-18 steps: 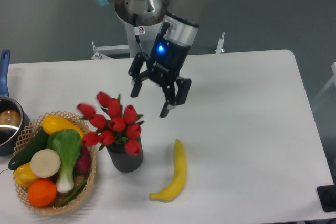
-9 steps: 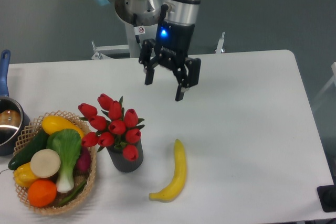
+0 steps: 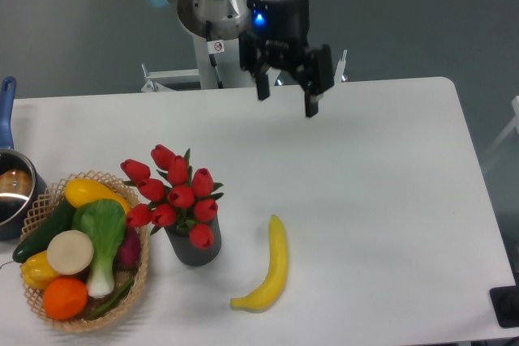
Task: Insert the flowers into the vase
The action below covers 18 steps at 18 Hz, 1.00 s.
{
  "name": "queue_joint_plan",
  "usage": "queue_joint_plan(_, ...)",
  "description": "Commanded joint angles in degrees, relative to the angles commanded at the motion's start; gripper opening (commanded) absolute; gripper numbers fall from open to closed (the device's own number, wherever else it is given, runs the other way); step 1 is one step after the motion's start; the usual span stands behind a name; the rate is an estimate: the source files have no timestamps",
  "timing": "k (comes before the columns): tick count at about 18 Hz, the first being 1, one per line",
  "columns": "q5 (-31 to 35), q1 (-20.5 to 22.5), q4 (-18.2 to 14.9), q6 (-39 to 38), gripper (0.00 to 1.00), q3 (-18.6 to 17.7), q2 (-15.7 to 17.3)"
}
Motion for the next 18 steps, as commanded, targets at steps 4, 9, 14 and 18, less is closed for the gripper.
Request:
queue_joint_plan(4, 0.26, -0.09, -4.21, 1.16, 1.0, 3.35, -1.06)
queue_joint_plan(9, -0.18, -0.35, -4.49, 1.16, 1.0, 3.09, -1.06)
queue_joint_plan(14, -0.35, -0.35, -3.96, 1.24, 1.0, 2.82, -1.32)
queue_joint_plan(18, -1.58, -0.44, -3.17, 1.16, 1.0, 1.43, -1.5)
